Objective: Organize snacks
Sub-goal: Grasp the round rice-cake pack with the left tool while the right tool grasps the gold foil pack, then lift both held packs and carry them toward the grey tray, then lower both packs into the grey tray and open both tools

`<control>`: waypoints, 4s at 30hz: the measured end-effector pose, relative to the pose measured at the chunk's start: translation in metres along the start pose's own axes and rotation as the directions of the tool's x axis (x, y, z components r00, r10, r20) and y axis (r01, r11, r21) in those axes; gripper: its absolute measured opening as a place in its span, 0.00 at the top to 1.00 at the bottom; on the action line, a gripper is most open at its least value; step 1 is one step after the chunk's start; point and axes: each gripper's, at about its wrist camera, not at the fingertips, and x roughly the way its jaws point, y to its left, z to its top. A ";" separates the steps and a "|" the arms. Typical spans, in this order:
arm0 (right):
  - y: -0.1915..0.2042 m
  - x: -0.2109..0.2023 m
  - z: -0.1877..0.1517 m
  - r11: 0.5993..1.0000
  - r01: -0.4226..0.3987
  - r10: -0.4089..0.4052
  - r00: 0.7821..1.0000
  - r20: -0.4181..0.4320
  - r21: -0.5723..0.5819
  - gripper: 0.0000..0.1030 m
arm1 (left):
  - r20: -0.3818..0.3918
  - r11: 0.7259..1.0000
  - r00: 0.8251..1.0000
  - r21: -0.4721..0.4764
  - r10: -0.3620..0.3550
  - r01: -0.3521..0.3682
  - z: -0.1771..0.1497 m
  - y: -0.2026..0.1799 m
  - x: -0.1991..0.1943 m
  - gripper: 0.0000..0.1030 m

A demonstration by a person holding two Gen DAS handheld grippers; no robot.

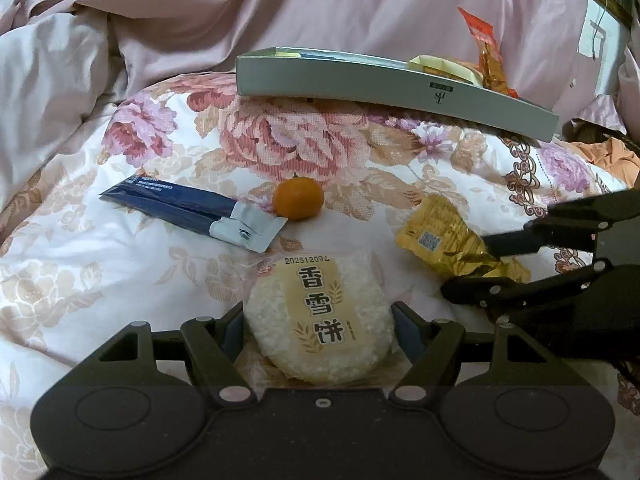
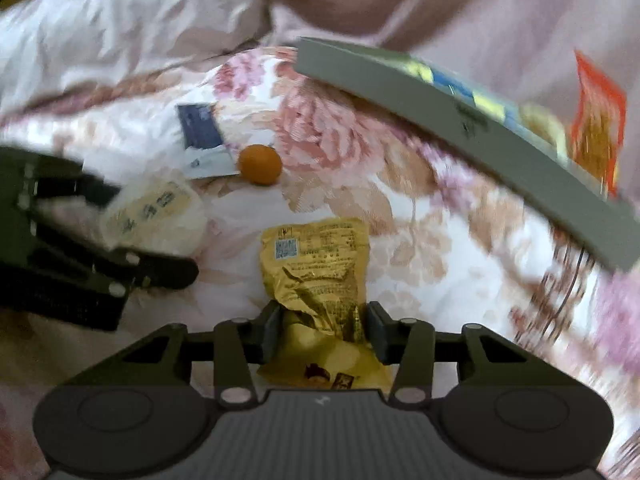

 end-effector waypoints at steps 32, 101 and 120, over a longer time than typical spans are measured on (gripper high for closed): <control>-0.004 -0.030 0.010 0.935 0.353 -0.315 0.878 0.361 -0.042 0.51 | 0.231 0.996 0.969 -0.045 0.089 -0.081 0.010 -0.002 -0.029 0.28; -0.130 0.033 0.075 0.899 0.212 -0.351 0.873 0.339 0.384 0.41 | 0.157 0.975 0.980 -0.201 0.126 -0.093 0.202 -0.027 0.102 0.27; -0.122 0.025 0.075 0.891 0.278 -0.407 0.839 0.362 0.359 0.00 | 0.256 0.956 0.950 -0.274 0.177 -0.104 0.192 -0.009 0.063 0.01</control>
